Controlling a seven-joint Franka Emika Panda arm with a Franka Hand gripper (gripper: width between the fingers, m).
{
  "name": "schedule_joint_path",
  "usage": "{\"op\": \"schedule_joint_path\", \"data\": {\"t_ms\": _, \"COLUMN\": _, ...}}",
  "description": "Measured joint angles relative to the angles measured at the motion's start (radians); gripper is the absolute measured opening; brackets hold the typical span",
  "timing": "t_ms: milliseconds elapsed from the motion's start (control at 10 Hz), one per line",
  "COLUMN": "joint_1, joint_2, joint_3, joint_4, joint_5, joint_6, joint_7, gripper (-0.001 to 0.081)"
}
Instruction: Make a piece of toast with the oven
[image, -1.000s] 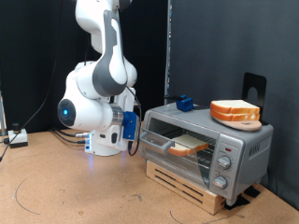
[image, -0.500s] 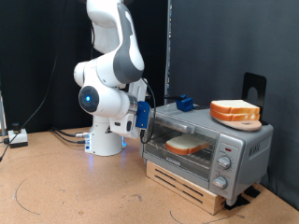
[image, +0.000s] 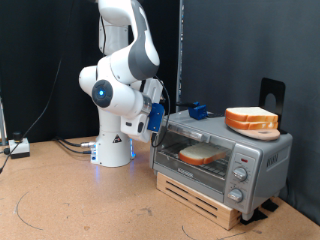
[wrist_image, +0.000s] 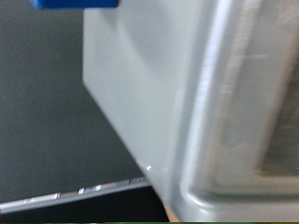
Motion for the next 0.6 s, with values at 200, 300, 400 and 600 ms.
{"op": "schedule_joint_path", "data": {"t_ms": 200, "joint_1": -0.041, "joint_2": 0.016, "joint_3": -0.03, "joint_4": 0.022, "joint_5": -0.001, "joint_6": 0.045, "joint_7": 0.029, "gripper": 0.0807}}
{"op": "schedule_joint_path", "data": {"t_ms": 300, "joint_1": -0.059, "joint_2": 0.033, "joint_3": -0.041, "joint_4": 0.038, "joint_5": -0.017, "joint_6": 0.062, "joint_7": 0.052, "gripper": 0.0807}}
{"op": "schedule_joint_path", "data": {"t_ms": 400, "joint_1": -0.071, "joint_2": 0.066, "joint_3": -0.044, "joint_4": 0.06, "joint_5": -0.028, "joint_6": 0.063, "joint_7": 0.068, "gripper": 0.0807}}
{"op": "schedule_joint_path", "data": {"t_ms": 600, "joint_1": -0.071, "joint_2": 0.073, "joint_3": -0.049, "joint_4": 0.067, "joint_5": -0.037, "joint_6": 0.028, "joint_7": 0.02, "gripper": 0.0807}}
